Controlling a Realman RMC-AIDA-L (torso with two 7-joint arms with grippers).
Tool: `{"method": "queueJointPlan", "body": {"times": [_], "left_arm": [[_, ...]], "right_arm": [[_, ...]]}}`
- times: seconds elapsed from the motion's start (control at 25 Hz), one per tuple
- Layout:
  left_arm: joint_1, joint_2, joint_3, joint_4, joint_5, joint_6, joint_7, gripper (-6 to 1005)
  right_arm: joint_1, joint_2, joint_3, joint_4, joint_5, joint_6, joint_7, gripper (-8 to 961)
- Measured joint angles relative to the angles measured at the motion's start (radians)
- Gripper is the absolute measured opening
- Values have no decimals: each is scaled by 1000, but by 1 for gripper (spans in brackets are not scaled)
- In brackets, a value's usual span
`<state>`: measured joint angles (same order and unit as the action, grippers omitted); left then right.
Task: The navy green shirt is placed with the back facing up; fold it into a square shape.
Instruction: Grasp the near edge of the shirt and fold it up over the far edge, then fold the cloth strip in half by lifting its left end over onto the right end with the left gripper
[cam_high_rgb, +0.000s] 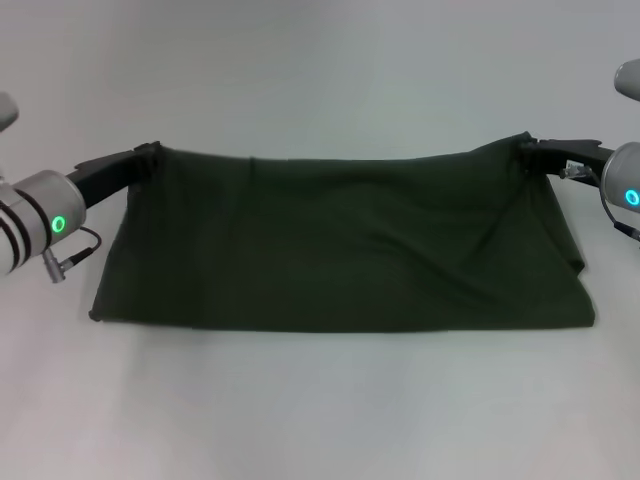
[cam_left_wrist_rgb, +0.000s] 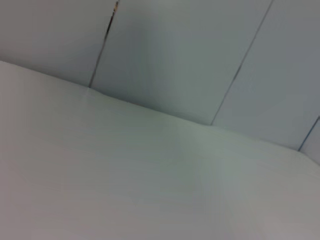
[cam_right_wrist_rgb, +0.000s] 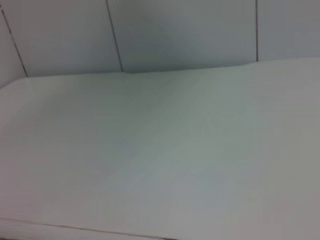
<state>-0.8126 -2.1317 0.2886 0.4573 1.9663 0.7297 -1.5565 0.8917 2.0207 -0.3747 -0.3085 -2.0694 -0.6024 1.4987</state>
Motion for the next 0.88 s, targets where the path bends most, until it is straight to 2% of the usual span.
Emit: {"method": "queueJointPlan", "body": {"times": [0.2, 0.24, 0.4, 0.52, 0.72, 0.8, 0.88], "left_arm": [[-9, -10, 16, -1, -4, -29, -3, 93], [-10, -11, 16, 0, -10, -30, -4, 136], [2, -13, 16, 13, -63, -27, -5, 310], [15, -13, 16, 19, -100, -22, -4, 398], [46, -9, 17, 27, -128, 73, -10, 545], [70, -2, 17, 28, -138, 163, -14, 637], [78, 1, 17, 29, -140, 198, -19, 728]], "right_arm": [[2, 9, -1, -4, 0, 14, -31, 41], [2, 11, -1, -8, 0, 22, -33, 42], [-3, 14, 2, -29, 6, 48, -35, 205], [-11, 9, 1, -47, 26, 47, -29, 314], [-32, -17, -4, -49, 37, -45, 27, 492], [-51, -28, -25, -62, 35, -116, 85, 577], [-74, -38, -56, -81, 35, -189, 151, 662]]}}
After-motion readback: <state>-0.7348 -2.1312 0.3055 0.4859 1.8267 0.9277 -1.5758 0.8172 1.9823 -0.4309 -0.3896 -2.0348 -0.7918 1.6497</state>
